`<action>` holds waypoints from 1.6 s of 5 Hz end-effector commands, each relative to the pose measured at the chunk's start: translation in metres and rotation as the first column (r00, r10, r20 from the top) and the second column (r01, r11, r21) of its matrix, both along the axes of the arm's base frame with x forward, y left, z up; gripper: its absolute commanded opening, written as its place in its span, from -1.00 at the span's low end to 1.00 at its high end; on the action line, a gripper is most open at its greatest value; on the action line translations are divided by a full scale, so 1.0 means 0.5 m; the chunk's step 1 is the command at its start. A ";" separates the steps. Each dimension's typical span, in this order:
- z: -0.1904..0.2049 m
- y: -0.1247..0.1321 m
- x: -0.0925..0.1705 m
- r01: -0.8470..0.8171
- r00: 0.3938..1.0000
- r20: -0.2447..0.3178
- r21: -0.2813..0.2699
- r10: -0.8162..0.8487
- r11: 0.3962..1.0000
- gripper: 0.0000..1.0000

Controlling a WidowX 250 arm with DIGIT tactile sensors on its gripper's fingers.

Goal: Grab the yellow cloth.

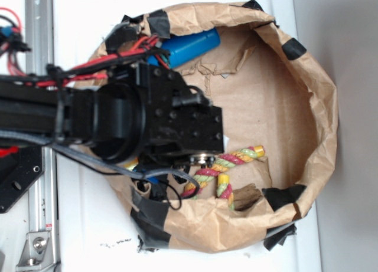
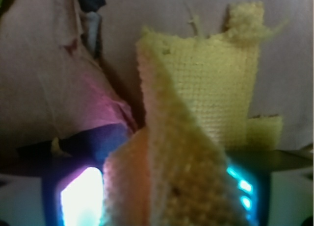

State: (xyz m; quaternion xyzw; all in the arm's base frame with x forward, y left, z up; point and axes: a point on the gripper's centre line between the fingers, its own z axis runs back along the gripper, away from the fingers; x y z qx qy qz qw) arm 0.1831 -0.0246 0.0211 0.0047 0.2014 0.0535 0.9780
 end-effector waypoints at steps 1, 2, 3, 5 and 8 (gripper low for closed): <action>0.043 0.015 -0.009 -0.019 0.995 0.094 0.016 0.017 1.000 -1.00; 0.109 0.031 0.021 -0.023 0.979 0.205 0.042 0.014 0.999 -1.00; 0.209 0.040 0.046 -0.053 0.928 0.372 0.086 0.018 0.995 -1.00; 0.298 0.041 0.089 -0.063 0.877 0.480 0.087 0.013 0.994 -1.00; 0.261 0.035 0.141 -0.018 0.804 0.594 0.015 0.005 1.000 -1.00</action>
